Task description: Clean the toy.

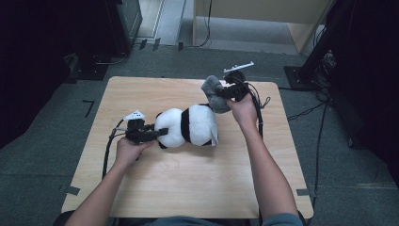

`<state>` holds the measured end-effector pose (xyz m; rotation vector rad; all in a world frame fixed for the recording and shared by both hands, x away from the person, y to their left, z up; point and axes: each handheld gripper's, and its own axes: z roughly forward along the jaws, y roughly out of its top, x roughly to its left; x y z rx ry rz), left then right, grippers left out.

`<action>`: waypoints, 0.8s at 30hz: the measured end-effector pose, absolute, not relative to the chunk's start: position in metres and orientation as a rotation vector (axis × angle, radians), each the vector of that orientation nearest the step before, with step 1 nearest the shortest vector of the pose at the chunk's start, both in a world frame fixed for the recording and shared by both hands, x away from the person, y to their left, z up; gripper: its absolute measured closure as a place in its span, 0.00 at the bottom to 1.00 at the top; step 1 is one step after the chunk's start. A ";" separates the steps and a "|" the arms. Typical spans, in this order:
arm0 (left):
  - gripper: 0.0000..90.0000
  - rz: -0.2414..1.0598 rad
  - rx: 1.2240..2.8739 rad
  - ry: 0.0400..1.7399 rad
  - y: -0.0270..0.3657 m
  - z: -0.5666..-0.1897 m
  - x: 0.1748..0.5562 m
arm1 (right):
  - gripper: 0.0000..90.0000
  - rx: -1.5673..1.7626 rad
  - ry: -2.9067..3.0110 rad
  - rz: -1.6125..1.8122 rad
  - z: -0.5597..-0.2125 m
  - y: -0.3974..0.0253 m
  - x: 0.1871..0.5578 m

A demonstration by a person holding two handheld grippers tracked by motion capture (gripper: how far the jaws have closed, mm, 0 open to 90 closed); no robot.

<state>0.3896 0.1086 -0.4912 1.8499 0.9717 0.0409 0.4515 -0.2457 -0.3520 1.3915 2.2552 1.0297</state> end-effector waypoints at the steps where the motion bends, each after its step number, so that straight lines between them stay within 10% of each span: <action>1: 0.53 0.041 1.847 0.973 0.108 -0.491 0.389 | 0.87 1.379 2.262 1.037 -0.349 -0.242 0.450; 24: 0.53 0.046 1.845 0.977 0.108 -0.491 0.389 | 0.86 1.135 2.548 1.184 -0.367 -0.080 0.435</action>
